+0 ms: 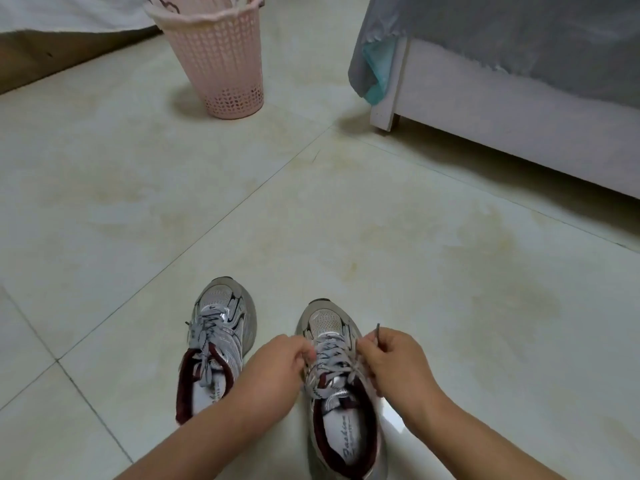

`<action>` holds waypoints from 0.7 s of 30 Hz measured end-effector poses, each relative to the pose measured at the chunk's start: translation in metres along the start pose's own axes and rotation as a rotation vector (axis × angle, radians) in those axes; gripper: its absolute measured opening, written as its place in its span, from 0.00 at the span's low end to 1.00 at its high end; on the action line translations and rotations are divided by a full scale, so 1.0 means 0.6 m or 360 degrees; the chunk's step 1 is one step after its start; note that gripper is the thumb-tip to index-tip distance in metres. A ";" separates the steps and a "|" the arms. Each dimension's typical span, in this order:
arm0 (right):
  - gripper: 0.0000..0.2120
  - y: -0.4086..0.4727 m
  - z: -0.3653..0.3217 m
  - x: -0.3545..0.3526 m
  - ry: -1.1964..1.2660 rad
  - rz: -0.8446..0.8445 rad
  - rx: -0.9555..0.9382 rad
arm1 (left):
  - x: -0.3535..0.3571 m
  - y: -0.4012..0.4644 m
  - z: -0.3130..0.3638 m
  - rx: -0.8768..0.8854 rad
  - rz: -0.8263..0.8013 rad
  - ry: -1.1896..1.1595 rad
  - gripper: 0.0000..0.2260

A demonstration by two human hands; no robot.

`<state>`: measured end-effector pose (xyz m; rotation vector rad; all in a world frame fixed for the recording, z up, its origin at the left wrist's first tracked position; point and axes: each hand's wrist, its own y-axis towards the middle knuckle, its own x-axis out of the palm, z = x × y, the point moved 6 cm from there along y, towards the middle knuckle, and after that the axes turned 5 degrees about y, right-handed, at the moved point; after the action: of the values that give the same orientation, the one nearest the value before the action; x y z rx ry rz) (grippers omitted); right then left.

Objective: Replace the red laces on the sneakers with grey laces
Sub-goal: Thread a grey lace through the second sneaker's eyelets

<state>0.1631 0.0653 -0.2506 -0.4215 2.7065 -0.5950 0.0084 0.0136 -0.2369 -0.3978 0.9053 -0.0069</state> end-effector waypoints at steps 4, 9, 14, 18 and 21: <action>0.11 0.017 0.020 -0.018 -0.0158 0.0010 0.0101 | 0.038 -0.019 -0.031 0.0082 -0.0208 0.0443 0.13; 0.16 0.016 0.030 -0.015 -0.0378 -0.0039 0.0184 | 0.035 -0.025 -0.021 0.0192 -0.0099 0.0704 0.08; 0.20 0.003 -0.012 -0.015 -0.0763 0.0088 -0.0217 | 0.004 -0.017 -0.024 0.0092 0.0051 0.0808 0.10; 0.09 -0.021 -0.039 0.012 -0.0927 0.0017 -0.0644 | -0.009 -0.006 -0.041 -0.0127 -0.0090 -0.0028 0.07; 0.06 -0.035 -0.042 0.033 -0.0952 -0.0145 -0.0841 | 0.011 -0.008 -0.042 -0.0354 -0.0338 -0.0914 0.08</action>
<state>0.1403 0.0487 -0.2247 -0.7207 2.2275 0.2239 -0.0061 -0.0004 -0.2544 -0.6609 0.2938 0.0133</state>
